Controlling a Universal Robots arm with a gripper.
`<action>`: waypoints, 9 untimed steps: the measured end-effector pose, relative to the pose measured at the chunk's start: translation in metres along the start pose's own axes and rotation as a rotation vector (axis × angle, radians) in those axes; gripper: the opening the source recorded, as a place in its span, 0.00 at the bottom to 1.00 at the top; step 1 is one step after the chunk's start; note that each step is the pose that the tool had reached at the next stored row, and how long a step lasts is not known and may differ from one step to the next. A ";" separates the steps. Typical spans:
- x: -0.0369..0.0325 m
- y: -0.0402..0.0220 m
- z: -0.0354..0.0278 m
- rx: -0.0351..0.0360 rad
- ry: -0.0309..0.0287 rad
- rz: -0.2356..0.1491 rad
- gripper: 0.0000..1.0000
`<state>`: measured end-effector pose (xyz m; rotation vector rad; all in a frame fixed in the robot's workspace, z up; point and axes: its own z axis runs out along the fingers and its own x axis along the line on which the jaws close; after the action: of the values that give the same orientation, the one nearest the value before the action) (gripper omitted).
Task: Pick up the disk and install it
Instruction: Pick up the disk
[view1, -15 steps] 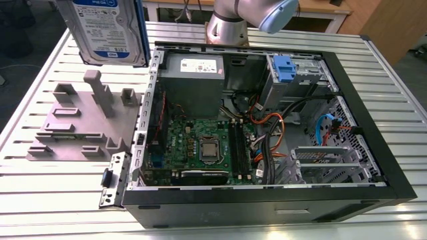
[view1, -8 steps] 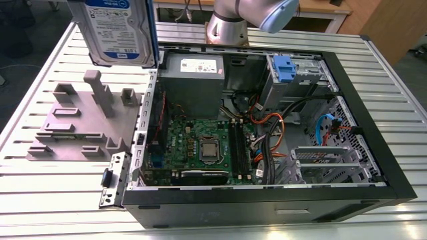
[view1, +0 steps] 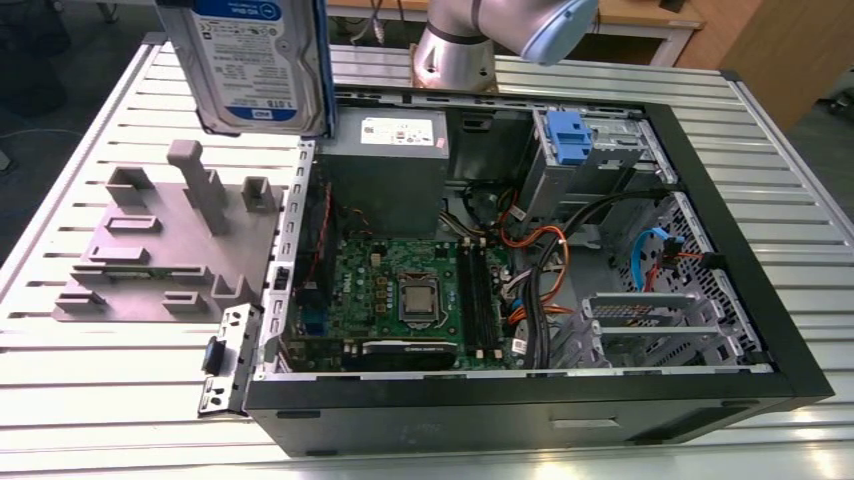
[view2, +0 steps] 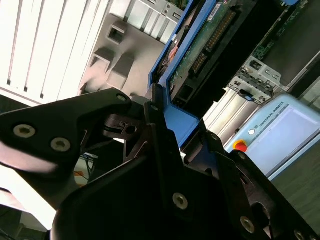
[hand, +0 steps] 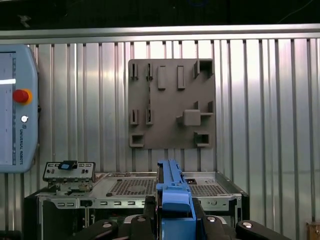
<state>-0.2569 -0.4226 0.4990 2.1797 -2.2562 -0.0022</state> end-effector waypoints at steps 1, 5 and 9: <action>0.0000 -0.0015 0.0000 0.0000 0.0000 0.000 0.36; 0.0002 -0.0077 0.0002 0.0000 0.0000 0.000 0.36; 0.0002 -0.0146 0.0003 -0.0001 0.0001 0.000 0.36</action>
<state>-0.2423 -0.4233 0.4987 2.1796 -2.2562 -0.0022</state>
